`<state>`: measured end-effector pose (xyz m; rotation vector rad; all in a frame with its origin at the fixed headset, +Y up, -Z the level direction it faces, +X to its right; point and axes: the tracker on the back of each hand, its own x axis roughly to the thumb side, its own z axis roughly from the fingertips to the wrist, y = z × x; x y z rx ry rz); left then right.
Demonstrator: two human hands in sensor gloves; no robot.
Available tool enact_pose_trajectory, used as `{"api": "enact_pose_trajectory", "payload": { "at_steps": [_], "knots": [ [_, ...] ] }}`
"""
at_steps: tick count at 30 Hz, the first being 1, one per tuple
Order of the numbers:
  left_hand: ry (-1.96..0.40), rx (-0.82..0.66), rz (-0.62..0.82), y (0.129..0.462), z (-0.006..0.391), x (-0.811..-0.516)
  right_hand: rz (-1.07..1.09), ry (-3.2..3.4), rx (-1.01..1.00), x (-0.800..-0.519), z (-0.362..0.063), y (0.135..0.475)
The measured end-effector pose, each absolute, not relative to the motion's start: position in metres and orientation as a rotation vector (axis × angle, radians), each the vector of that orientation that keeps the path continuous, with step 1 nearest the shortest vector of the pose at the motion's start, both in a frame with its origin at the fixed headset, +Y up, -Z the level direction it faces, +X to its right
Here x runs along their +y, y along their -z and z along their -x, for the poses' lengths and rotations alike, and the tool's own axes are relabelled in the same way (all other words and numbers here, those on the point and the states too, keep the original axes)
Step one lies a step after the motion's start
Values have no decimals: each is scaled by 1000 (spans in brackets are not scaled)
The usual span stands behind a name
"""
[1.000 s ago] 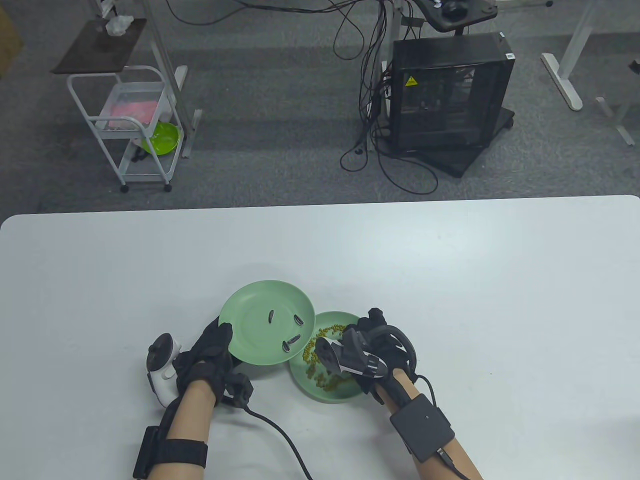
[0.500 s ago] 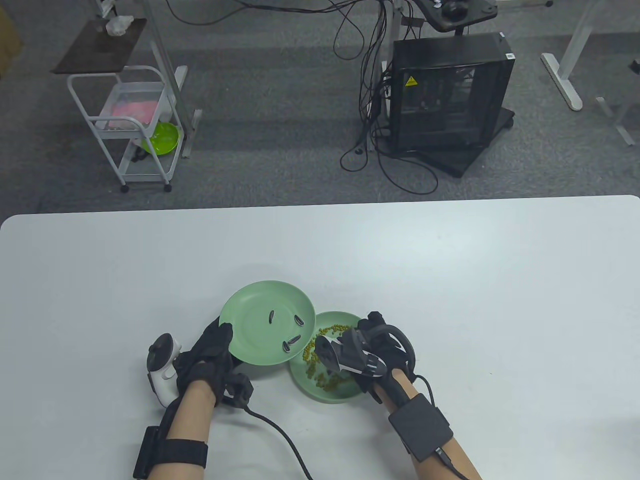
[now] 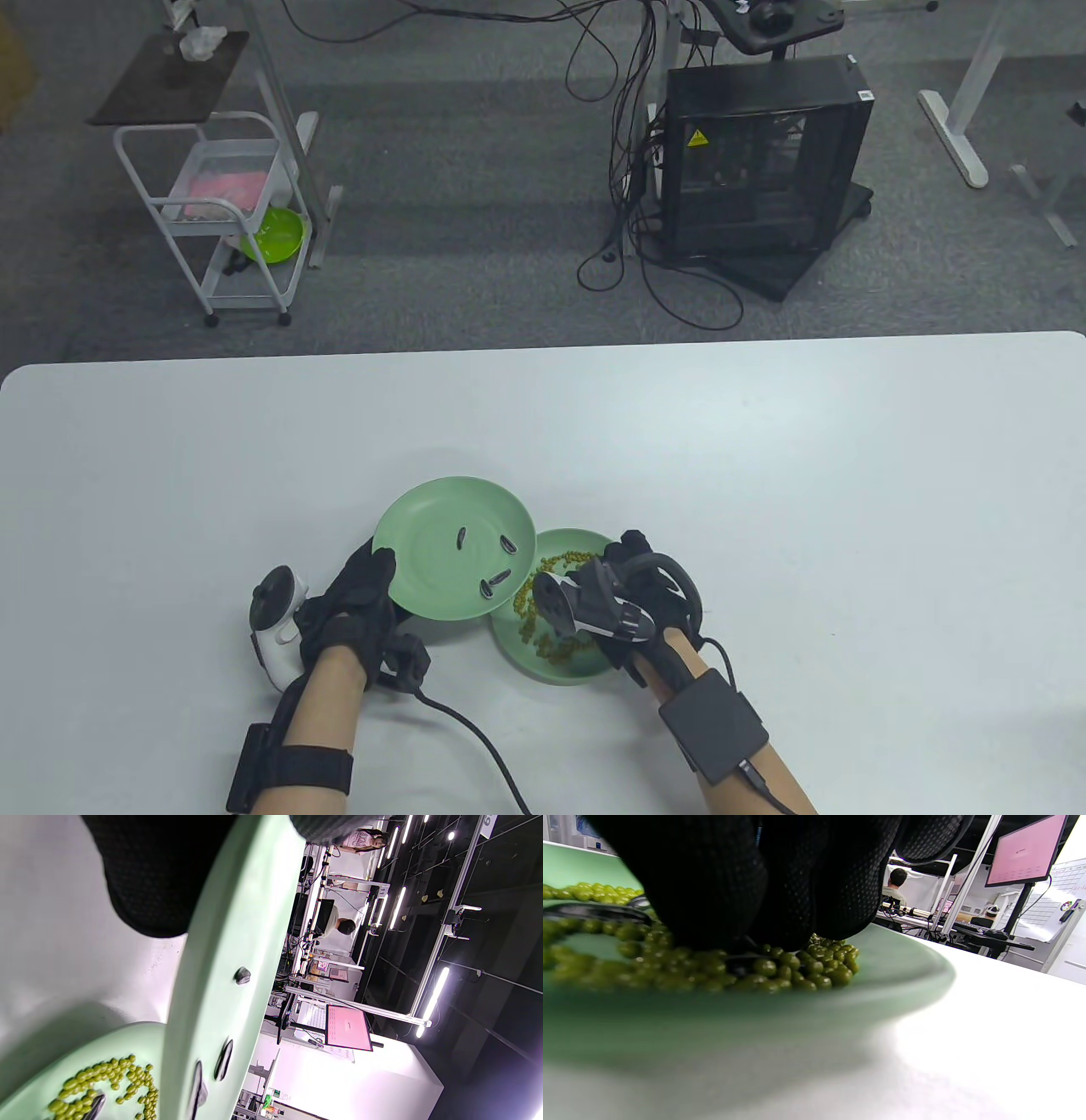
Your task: Pick sunflower seeds with hand pinch into plate
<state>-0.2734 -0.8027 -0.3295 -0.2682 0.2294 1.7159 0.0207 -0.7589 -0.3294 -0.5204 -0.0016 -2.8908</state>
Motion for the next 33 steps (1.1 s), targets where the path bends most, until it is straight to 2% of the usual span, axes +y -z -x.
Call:
{"api": "enact_pose_trajectory", "payload": {
  "at_steps": [19, 33],
  "knots": [
    [-1714, 226, 271, 330, 273, -803, 567, 2869, 39, -761, -16, 326],
    [-1717, 223, 270, 330, 273, -803, 585, 2948, 78, -748, -18, 324]
  ]
}}
